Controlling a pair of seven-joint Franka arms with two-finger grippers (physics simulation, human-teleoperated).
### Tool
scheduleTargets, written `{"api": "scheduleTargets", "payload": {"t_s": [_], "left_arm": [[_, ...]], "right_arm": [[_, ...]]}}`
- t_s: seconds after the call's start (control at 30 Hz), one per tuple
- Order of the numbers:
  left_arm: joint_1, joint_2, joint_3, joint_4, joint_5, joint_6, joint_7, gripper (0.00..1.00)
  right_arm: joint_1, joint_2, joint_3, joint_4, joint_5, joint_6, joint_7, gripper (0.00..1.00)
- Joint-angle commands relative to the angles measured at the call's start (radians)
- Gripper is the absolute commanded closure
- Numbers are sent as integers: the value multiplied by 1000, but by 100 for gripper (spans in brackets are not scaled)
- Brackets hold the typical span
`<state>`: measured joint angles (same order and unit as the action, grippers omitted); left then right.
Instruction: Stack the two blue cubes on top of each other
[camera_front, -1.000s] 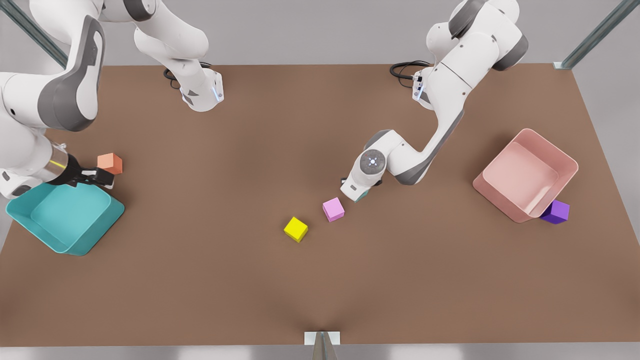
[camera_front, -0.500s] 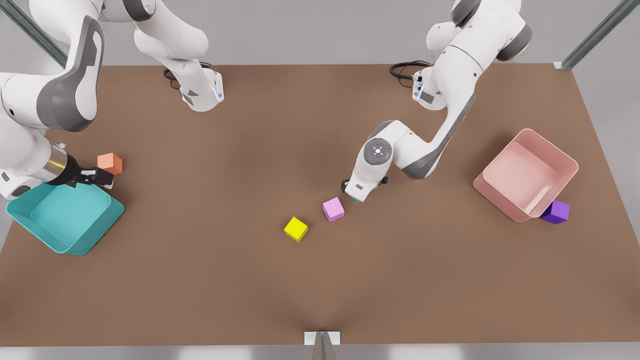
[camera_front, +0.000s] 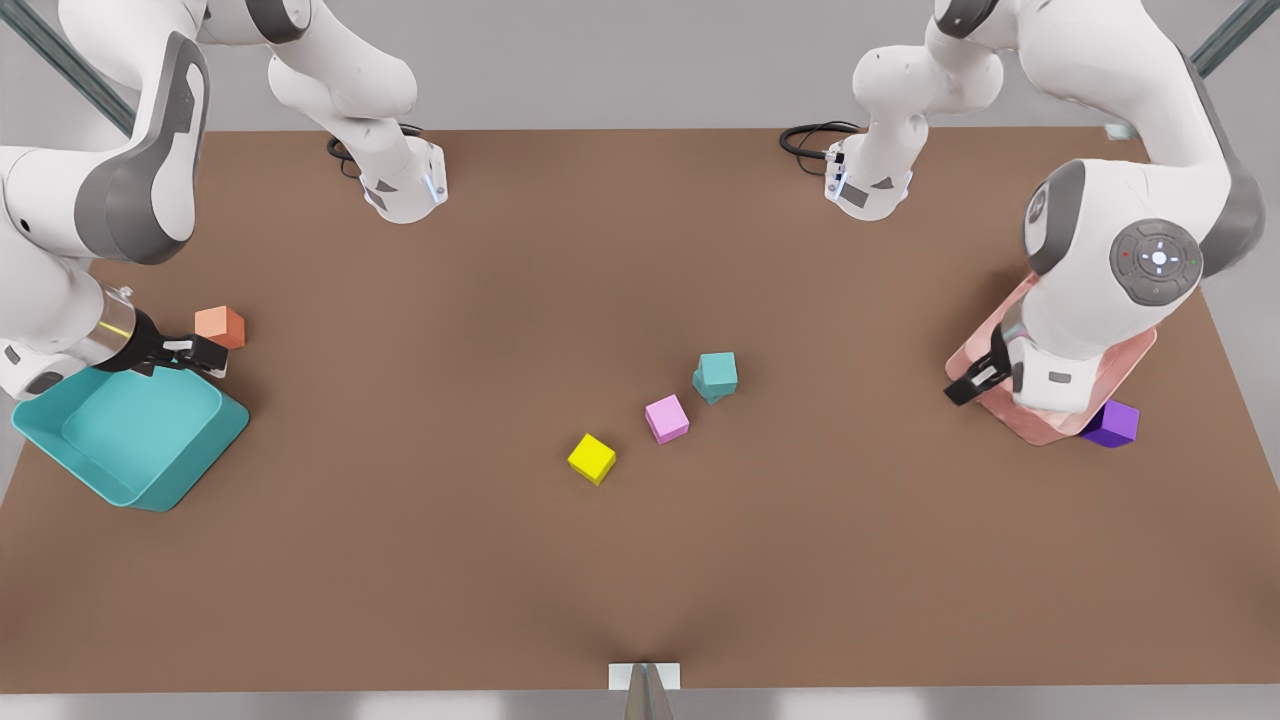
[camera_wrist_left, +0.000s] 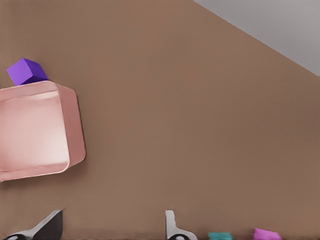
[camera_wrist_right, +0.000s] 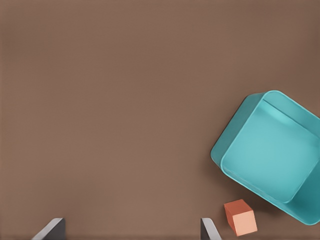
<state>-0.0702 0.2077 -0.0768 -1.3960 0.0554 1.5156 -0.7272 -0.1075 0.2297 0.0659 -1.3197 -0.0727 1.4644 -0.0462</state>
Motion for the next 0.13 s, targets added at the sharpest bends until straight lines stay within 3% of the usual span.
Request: {"api": "scheduleTargets", "payload": {"t_s": [0.0, 0.1], "left_arm": [[-19, -39, 40, -54, -118, 106, 651, 0], [-20, -22, 38, -24, -121, 106, 650, 0]], "right_arm": [[0, -1, 0, 0, 1, -1, -7, 0], [0, -1, 0, 0, 1, -2, -7, 0]]}}
